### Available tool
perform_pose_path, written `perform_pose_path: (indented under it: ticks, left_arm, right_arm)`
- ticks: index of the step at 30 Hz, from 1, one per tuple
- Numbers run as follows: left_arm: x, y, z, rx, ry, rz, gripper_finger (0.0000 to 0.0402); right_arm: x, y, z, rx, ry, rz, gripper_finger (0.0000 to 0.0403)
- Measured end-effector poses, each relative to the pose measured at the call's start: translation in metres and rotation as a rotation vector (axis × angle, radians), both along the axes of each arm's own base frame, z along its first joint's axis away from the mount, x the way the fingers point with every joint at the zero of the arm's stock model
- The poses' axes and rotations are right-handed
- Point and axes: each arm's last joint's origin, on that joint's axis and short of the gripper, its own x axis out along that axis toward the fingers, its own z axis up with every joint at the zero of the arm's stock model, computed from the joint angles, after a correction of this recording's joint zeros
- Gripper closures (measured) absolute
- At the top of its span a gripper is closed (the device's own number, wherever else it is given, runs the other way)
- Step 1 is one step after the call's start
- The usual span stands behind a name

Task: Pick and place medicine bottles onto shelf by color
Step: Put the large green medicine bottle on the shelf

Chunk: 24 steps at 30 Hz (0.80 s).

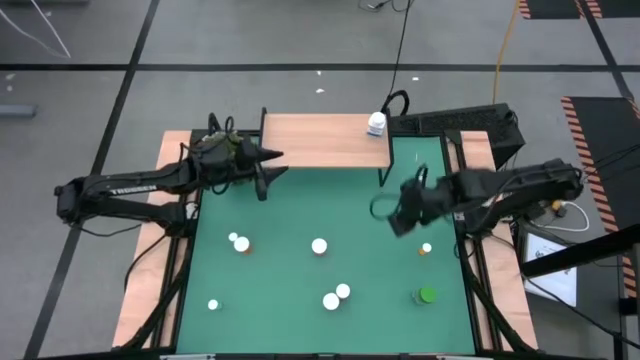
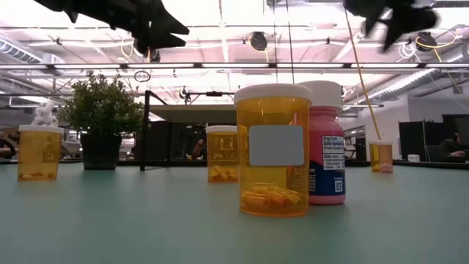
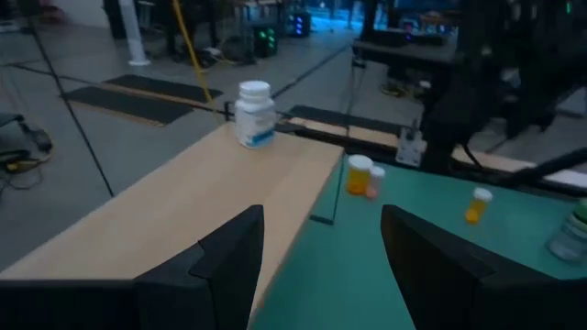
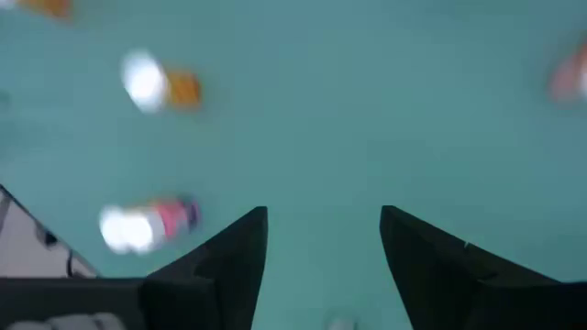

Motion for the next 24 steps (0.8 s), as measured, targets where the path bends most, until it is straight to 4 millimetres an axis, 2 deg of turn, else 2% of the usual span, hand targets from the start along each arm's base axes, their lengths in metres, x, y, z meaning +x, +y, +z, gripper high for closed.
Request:
perform_pose_path:
  ticks: [3, 6, 10, 16, 20, 24]
  left_arm:
    - [0.002, -0.002, -0.002, -0.010, 0.006, -0.049, 0.0179]
    - [0.003, -0.004, -0.006, -0.028, 0.047, -0.063, 0.0179]
    - [0.005, -0.011, -0.012, -0.121, 0.078, -0.077, 0.0179]
    - [0.015, -0.029, -0.008, -0.206, -0.018, -0.129, 0.0179]
    - [0.029, -0.043, 0.001, -0.279, -0.180, -0.149, 0.0179]
    - [0.045, -0.061, -0.003, -0.308, -0.242, -0.225, 0.0179]
  right_arm:
    - [-0.002, 0.024, -0.014, 0.106, 0.017, -0.005, 0.0211]
    - [0.009, 0.041, -0.017, 0.076, -0.147, 0.018, 0.0225]
    - [0.030, 0.048, -0.011, -0.074, -0.408, 0.180, 0.0242]
    - [0.048, 0.049, 0.005, -0.162, -0.671, 0.348, 0.0262]
    - [0.039, 0.065, 0.002, -0.067, -0.632, 0.521, 0.0274]
    - [0.012, 0.092, -0.013, 0.098, -0.410, 0.621, 0.0286]
